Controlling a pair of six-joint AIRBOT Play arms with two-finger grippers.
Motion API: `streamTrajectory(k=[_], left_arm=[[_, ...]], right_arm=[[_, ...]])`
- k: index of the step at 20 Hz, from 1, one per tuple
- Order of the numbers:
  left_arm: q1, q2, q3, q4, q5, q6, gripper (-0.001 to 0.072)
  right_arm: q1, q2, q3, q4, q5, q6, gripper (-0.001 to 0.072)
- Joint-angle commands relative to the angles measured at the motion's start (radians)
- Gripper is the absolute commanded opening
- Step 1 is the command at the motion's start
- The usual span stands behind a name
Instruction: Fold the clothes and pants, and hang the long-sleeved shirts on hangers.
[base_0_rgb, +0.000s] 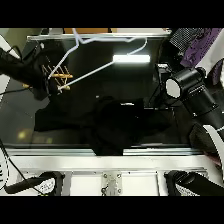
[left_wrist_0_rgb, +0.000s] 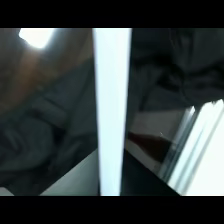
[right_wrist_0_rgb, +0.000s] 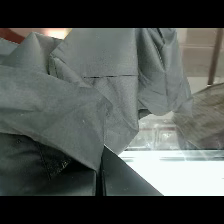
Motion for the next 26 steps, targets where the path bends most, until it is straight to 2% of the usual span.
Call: streamTrajectory(k=[1, 6, 12, 18, 23, 26], left_arm=[[0.085, 0.064, -0.180, -0.014, -0.005, 0.181, 0.0013], [0.173, 0.138, -0.388, -0.014, -0.003, 0.297, 0.0013], [0.171, 0.229, -0.622, -0.011, 0.014, 0.410, 0.0013], [0.075, 0.249, -0.722, -0.010, 0.088, 0.410, 0.0014], [0.004, 0.181, -0.719, -0.011, 0.170, 0.409, 0.0014], [-0.032, 0.141, -0.719, -0.013, 0.258, 0.410, 0.0014]], right_arm=[[0.000, -0.001, 0.000, 0.000, 0.000, 0.001, 0.0019], [0.000, -0.001, 0.000, 0.001, 0.000, 0.001, 0.0019], [-0.001, 0.001, 0.000, 0.008, 0.047, -0.014, 0.0019], [-0.001, 0.003, 0.000, 0.008, 0.047, -0.023, 0.0019], [-0.001, 0.009, 0.008, 0.008, 0.048, -0.029, 0.0018], [-0.001, 0.010, 0.043, 0.009, 0.049, -0.100, 0.0019]])
